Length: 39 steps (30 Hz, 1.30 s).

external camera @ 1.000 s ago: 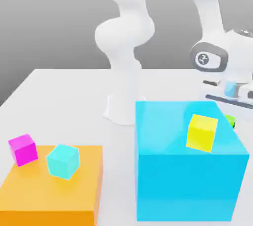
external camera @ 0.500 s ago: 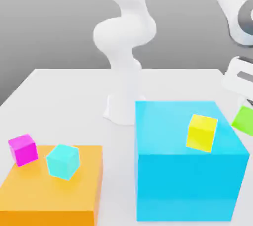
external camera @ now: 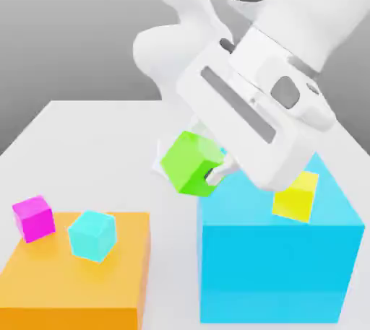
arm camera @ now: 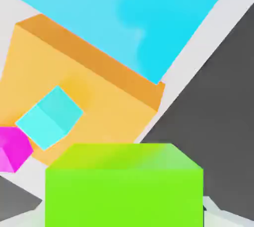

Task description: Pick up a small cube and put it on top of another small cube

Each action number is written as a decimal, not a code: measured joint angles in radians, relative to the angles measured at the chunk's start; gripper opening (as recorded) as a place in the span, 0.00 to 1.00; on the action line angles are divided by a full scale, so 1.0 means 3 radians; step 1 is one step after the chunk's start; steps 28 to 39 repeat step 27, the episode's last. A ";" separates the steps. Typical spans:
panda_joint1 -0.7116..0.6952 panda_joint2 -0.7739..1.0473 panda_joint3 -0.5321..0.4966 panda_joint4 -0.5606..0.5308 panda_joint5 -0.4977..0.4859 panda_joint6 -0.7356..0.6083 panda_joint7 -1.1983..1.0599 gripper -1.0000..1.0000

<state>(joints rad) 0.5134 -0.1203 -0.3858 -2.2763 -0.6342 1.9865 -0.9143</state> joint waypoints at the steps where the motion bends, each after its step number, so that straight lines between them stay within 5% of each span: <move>1: -0.0043 -0.0028 -0.0065 -0.0028 0.0051 0.0026 -0.0148 0.00; 18: -0.0331 -0.0607 -0.1226 -0.0896 0.1045 0.1003 -0.2383 0.00; 23: -0.0170 -0.0166 -0.1526 -0.1102 0.1433 0.1644 -0.2785 0.00; 24: -0.0138 -0.0068 -0.1564 -0.1131 0.1515 0.1753 -0.2850 1.00; 39: -0.0138 -0.0068 -0.1564 -0.1131 0.1515 0.1753 -0.2850 1.00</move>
